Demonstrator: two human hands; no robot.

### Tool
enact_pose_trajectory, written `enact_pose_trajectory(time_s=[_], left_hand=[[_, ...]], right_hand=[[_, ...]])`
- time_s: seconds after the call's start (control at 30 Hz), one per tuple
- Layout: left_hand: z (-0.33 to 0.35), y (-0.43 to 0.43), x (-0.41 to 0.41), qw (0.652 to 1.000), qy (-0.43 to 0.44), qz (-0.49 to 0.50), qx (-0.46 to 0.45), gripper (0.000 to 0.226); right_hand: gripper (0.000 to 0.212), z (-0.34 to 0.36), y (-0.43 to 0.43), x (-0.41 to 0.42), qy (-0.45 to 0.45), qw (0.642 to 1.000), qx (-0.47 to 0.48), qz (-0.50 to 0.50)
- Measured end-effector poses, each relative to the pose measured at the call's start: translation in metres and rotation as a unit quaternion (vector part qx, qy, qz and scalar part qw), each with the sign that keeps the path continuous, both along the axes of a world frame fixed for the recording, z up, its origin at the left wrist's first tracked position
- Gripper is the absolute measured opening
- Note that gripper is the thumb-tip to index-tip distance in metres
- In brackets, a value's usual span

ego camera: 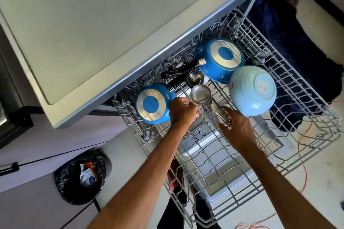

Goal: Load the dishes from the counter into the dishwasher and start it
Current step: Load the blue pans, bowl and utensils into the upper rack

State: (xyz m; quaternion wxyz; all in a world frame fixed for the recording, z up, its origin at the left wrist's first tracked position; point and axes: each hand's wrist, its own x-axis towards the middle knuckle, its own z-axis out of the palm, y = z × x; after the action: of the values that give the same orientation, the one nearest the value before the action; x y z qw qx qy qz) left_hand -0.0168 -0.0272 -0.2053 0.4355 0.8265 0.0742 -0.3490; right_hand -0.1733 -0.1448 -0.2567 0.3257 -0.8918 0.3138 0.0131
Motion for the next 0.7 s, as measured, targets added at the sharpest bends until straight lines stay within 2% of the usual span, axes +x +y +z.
enact_pose_trajectory(time_s=[0.07, 0.17, 0.23, 0.33, 0.4, 0.47, 0.57, 0.6, 0.7], left_hand=[[-0.003, 0.007, -0.004, 1.000, 0.006, -0.007, -0.007, 0.015], [-0.010, 0.011, -0.006, 0.999, 0.022, -0.020, -0.013, 0.020], [-0.013, 0.011, -0.006, 0.999, 0.032, -0.018, -0.021, 0.024], [-0.016, 0.011, -0.008, 0.998, 0.046, -0.005, -0.038, 0.026], [-0.018, 0.011, -0.008, 0.998, 0.036, 0.008, -0.049, 0.025], [-0.019, 0.010, -0.006, 0.998, 0.011, 0.018, -0.055, 0.027], [-0.024, 0.010, -0.005, 0.998, -0.044, 0.019, -0.036, 0.038], [-0.024, 0.009, -0.005, 0.997, -0.074, 0.004, -0.019, 0.040], [-0.029, 0.006, -0.004, 0.988, -0.138, -0.063, 0.032, 0.037]], right_hand=[[0.042, -0.002, 0.005, -0.006, -0.036, 0.994, -0.099, 0.006], [0.028, 0.009, 0.009, -0.006, -0.122, 0.980, -0.159, 0.009], [0.027, 0.013, 0.010, -0.007, -0.131, 0.976, -0.173, 0.012], [0.025, 0.016, 0.009, -0.007, -0.134, 0.981, -0.137, -0.011], [0.020, 0.025, 0.011, -0.004, -0.154, 0.985, -0.074, -0.020], [0.017, 0.034, 0.012, 0.001, -0.171, 0.983, 0.050, -0.039], [0.021, 0.032, 0.011, 0.010, -0.093, 0.967, 0.223, -0.083], [0.023, 0.027, 0.009, 0.013, -0.060, 0.957, 0.264, -0.108], [0.023, 0.019, 0.003, 0.018, 0.022, 0.893, 0.399, -0.206]])
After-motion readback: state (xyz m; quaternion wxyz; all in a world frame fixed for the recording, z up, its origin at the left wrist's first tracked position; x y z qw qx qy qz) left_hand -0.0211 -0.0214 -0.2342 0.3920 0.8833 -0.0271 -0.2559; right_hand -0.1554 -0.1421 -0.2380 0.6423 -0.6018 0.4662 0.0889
